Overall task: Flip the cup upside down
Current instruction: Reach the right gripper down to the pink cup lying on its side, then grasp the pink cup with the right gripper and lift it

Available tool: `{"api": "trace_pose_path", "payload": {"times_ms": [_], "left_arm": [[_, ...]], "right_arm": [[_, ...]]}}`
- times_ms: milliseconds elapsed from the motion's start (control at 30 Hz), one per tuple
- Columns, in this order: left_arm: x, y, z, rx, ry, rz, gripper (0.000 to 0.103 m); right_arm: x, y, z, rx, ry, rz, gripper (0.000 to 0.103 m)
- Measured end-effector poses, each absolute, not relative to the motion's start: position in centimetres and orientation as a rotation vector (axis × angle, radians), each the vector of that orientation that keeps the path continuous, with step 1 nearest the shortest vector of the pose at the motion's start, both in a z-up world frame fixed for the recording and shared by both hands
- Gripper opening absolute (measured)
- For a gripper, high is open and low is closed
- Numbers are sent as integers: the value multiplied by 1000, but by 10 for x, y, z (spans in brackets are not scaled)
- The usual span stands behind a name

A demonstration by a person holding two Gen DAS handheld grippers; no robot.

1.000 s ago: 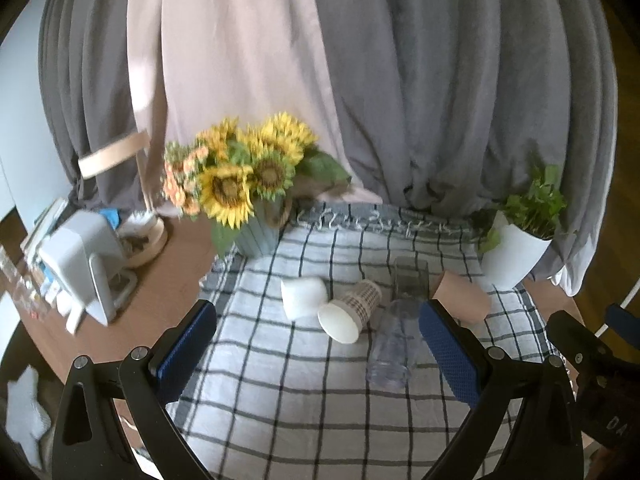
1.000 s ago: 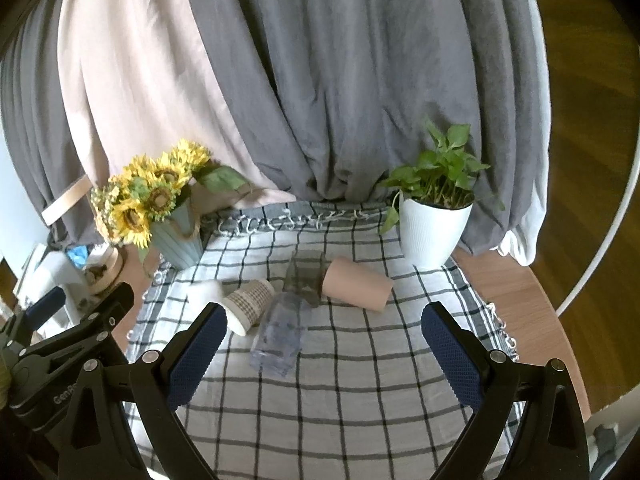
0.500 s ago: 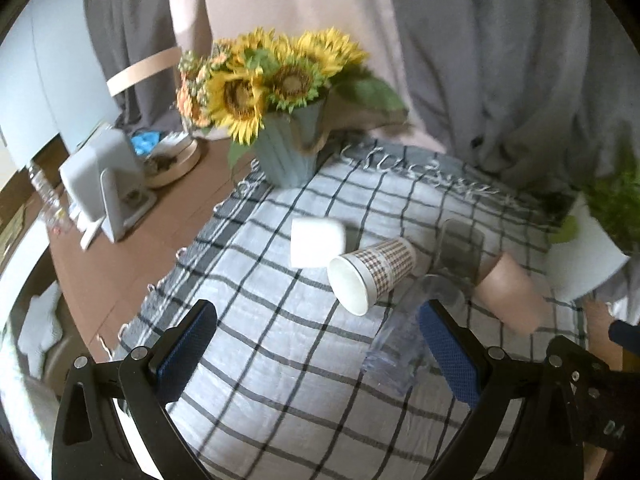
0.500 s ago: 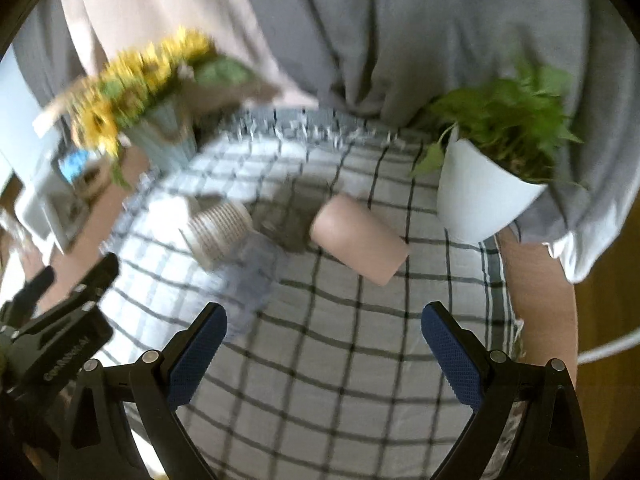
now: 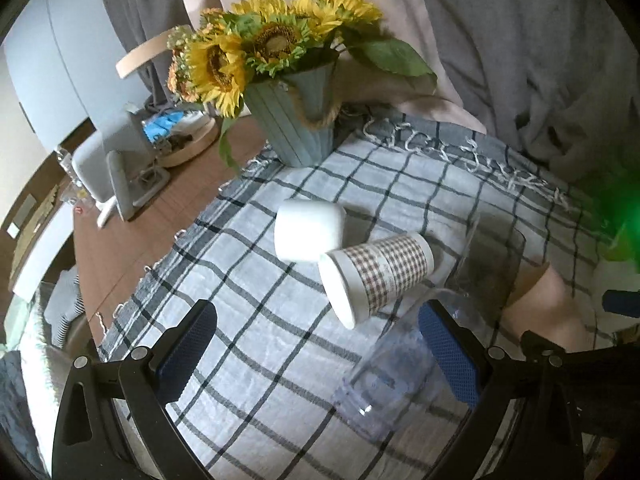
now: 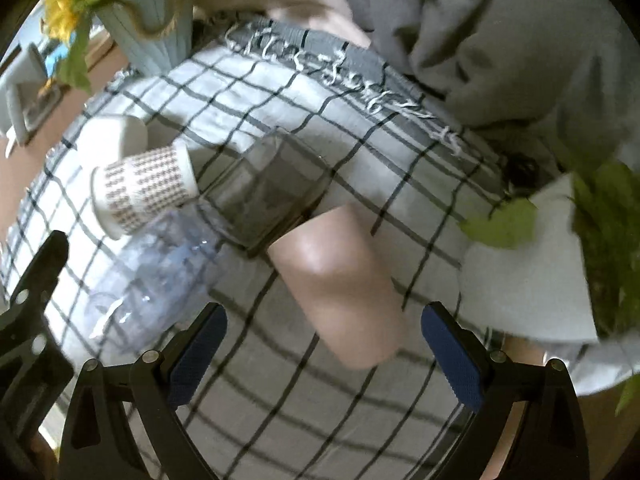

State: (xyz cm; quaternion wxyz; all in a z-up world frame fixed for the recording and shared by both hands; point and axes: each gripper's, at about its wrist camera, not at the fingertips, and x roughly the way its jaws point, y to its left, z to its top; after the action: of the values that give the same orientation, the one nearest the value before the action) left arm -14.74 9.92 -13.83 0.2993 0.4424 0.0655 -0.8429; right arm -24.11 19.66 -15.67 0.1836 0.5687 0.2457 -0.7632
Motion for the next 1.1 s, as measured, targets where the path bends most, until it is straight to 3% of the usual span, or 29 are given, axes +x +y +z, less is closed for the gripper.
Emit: {"api": "trace_pose_path", "payload": {"times_ms": [333,500,767,1100], "left_arm": [[-164,105,-146,1173,117,-2185,103],[-166,107,-147,1192,81,-2202,103],[-153,97,-140,1236,64,-2324,103],[-101,51,-117,1228,-41,-2499,103]], "right_arm": [[-274,192,-208,1727,740,-2060,95],[-278,197,-211,1738,749,-2121,82],[-252,215,-171,1710,580,-2252,78],[-153,206,-100,1584,195,-2395,74]]}}
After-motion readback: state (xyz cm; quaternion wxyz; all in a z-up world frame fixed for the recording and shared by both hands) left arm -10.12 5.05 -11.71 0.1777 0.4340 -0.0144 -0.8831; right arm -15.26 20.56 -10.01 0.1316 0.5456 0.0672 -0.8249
